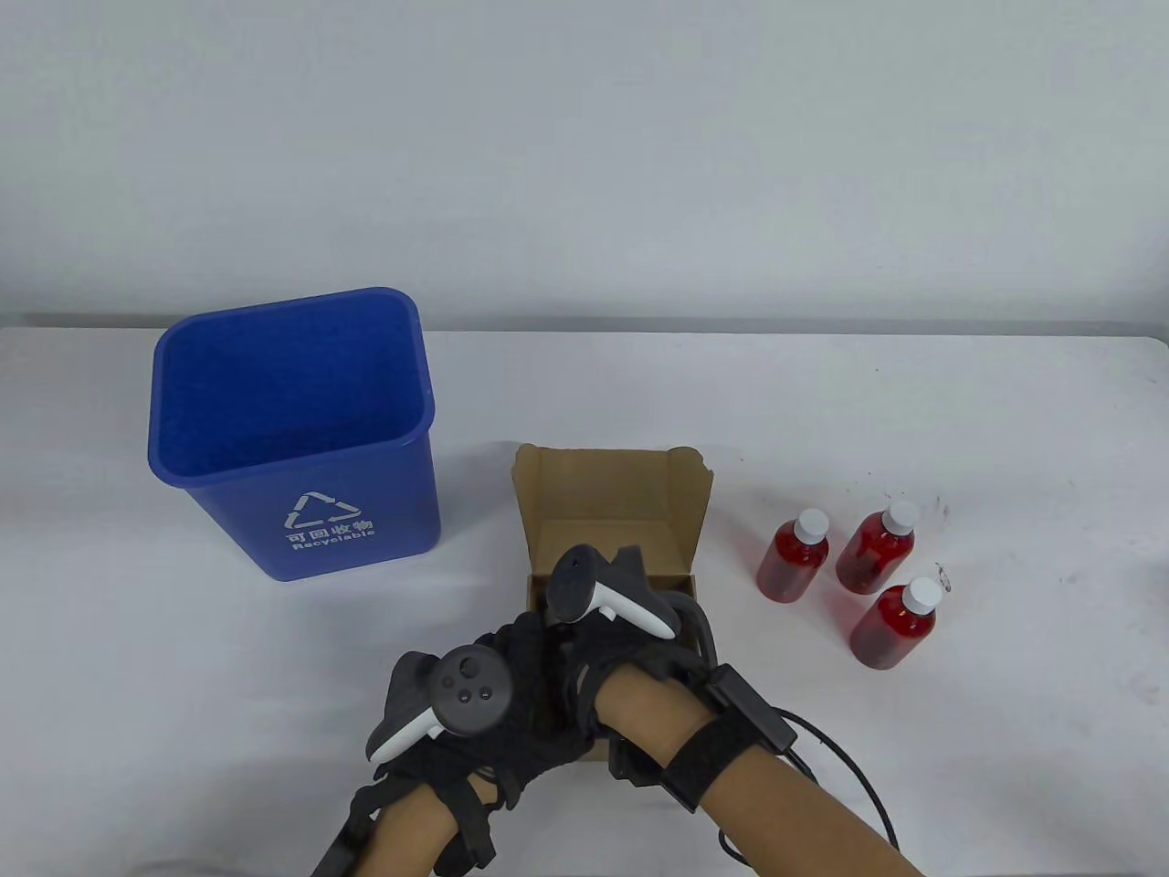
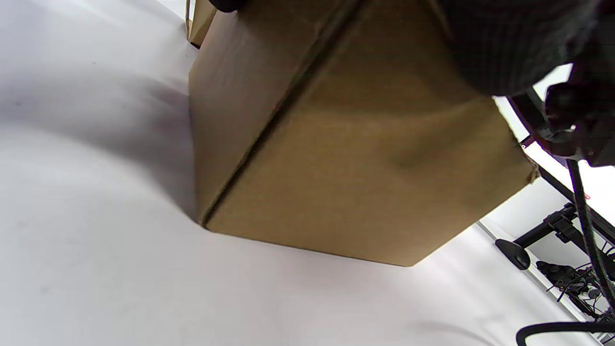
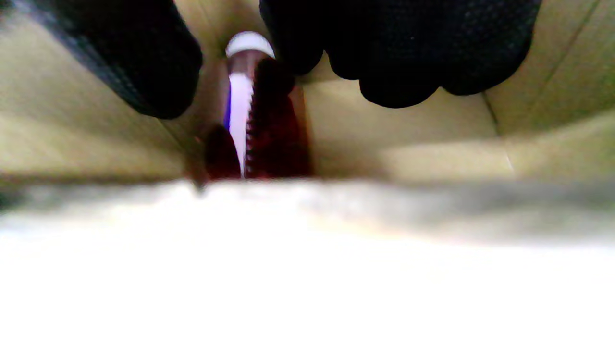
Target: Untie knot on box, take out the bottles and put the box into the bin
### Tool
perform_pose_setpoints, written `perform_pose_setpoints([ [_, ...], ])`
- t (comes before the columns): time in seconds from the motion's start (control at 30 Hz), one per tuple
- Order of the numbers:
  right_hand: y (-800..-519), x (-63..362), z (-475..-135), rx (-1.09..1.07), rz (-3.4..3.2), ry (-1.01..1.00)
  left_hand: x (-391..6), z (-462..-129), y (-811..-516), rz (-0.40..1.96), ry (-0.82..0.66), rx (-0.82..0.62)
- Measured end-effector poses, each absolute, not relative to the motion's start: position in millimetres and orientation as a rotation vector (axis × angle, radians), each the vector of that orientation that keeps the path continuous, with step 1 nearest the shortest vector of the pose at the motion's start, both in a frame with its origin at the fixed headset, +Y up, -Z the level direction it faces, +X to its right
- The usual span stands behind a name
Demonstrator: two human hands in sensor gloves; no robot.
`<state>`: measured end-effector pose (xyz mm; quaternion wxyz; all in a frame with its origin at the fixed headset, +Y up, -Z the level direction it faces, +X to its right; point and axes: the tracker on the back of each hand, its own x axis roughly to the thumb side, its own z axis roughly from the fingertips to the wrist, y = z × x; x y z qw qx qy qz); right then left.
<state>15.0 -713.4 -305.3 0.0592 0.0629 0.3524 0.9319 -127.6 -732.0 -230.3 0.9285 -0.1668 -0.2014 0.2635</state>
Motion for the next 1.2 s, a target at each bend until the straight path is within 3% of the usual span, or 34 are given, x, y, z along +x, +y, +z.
perform_pose_setpoints([
  [0.47, -748, 9, -333, -0.050, 2.701, 1.489, -127, -230, -732, 0.536, -0.413, -0.333],
  [1.2, -752, 17, -342, -0.044, 2.735, 1.464, -127, -229, -732, 0.544, -0.412, -0.329],
])
